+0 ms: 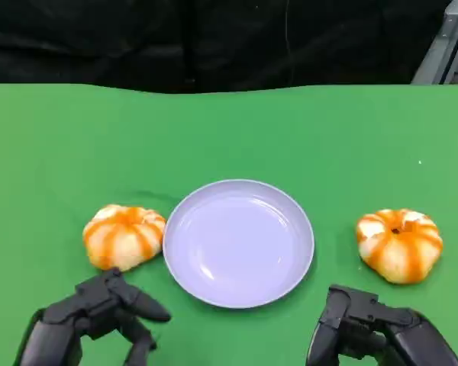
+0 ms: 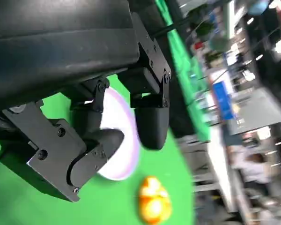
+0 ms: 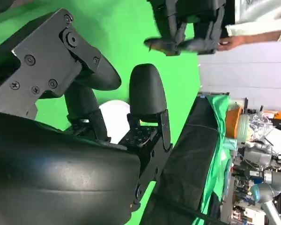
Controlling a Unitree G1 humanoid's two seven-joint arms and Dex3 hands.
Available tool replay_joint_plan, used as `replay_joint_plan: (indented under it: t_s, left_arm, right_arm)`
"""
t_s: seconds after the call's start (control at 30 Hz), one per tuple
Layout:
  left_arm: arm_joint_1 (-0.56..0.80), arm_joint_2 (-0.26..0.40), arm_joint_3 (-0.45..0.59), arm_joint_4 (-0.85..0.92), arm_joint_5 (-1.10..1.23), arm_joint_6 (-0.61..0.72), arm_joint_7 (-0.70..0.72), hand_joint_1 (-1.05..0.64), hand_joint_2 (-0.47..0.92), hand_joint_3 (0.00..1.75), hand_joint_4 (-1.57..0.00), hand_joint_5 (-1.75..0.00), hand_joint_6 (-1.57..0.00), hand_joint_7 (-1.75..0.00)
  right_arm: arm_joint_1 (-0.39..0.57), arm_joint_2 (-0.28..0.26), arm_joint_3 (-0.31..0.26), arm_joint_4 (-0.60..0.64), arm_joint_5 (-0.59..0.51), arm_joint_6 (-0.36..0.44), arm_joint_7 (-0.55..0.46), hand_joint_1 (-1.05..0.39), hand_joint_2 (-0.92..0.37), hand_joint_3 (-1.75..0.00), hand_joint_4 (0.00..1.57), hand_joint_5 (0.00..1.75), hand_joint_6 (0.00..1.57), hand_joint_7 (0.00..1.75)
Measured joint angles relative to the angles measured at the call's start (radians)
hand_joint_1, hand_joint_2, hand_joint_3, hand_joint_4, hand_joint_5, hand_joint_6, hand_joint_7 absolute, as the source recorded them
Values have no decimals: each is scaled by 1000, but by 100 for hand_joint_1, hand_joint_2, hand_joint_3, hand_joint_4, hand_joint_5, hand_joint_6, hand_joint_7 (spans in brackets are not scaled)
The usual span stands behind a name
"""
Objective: Grasp the bread from the table and place it into the plate.
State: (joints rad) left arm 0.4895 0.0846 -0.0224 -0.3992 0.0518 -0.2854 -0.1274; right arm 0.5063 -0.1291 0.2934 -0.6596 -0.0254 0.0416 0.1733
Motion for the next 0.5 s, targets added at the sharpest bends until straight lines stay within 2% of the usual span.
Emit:
replay_joint_plan:
  t_s: [0.07, 0.1, 0.17, 0.2, 0.4, 0.5]
  left_arm:
    - [-7, 17, 4, -25, 48, 54, 0, -18, 64, 70, -45, -90, -59, -41]
    - [-12, 21, 6, -35, 67, 77, 0, -24, 72, 52, -34, -88, -54, -30]
    - [-29, 37, 6, -70, 141, 138, 0, -32, 86, 23, -23, -87, -50, -16]
    - [-44, 51, 4, -87, 188, 174, -1, -34, 89, 18, -21, -87, -49, -13]
    - [-184, 120, -34, -141, 463, 364, -20, -49, 92, 17, -10, -81, -38, -4]
    - [-250, 159, -69, -144, 594, 434, -57, -51, 92, 17, -2, -68, -33, -1]
  right_arm:
    - [0, 1, 1, 0, 0, 0, -1, 2, -32, -141, 68, 172, 68, 152]
    - [0, 2, 1, 0, 0, 0, -1, 1, -32, -142, 69, 173, 68, 153]
    - [0, 3, 2, -2, 0, 1, -3, 1, -32, -142, 69, 173, 67, 153]
    - [0, 3, 2, -4, 0, 2, -3, 1, -33, -142, 68, 173, 67, 153]
    - [6, 6, 7, -14, 7, 5, -6, 0, -33, -140, 69, 173, 67, 153]
    - [16, 8, 13, -18, 5, 8, -12, -2, -33, -138, 68, 172, 67, 153]
